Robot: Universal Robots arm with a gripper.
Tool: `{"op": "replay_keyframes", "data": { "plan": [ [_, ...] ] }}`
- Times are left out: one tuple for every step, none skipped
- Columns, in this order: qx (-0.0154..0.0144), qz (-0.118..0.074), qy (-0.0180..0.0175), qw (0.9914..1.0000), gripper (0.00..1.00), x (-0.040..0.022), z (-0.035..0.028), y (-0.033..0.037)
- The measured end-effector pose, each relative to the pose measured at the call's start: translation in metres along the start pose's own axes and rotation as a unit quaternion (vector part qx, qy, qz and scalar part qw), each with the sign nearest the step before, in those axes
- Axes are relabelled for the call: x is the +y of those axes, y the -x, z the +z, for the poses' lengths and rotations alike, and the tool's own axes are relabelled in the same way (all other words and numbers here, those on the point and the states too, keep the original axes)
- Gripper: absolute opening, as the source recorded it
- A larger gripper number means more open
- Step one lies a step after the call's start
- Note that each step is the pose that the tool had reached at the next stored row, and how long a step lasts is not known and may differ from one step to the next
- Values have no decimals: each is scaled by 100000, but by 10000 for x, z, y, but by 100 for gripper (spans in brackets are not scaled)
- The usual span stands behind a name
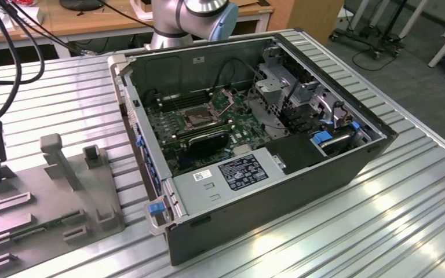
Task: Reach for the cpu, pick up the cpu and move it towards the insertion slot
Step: 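Pick up the cpu and move it towards the insertion slot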
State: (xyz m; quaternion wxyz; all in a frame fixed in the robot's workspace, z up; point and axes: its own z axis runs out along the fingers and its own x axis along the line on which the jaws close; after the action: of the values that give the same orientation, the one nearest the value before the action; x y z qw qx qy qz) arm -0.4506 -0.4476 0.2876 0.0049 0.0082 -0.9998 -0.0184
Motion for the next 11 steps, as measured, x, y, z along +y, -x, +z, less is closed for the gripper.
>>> {"op": "replay_keyframes", "data": {
  "plan": [
    [2, 1, -1, 100000, 55, 0, 0, 0],
    [3, 2, -3, 100000, 55, 0, 0, 0],
    [1, 2, -1, 100000, 55, 0, 0, 0],
    [-1, 1, 1, 100000, 55, 0, -1, 1],
    [1, 1, -2, 100000, 55, 0, -4, 1],
    [6, 1, -5, 100000, 55, 0, -9, 1],
    [9, 2, -7, 100000, 55, 1, -17, 1],
    [5, 0, -7, 100000, 55, 1, -24, 1],
    [-2, 1, -2, 100000, 55, 1, -30, 1],
    [-1, 2, 0, 100000, 55, 1, -36, 1],
    [0, -1, -1, 100000, 55, 2, -44, 1]
  ]
}}
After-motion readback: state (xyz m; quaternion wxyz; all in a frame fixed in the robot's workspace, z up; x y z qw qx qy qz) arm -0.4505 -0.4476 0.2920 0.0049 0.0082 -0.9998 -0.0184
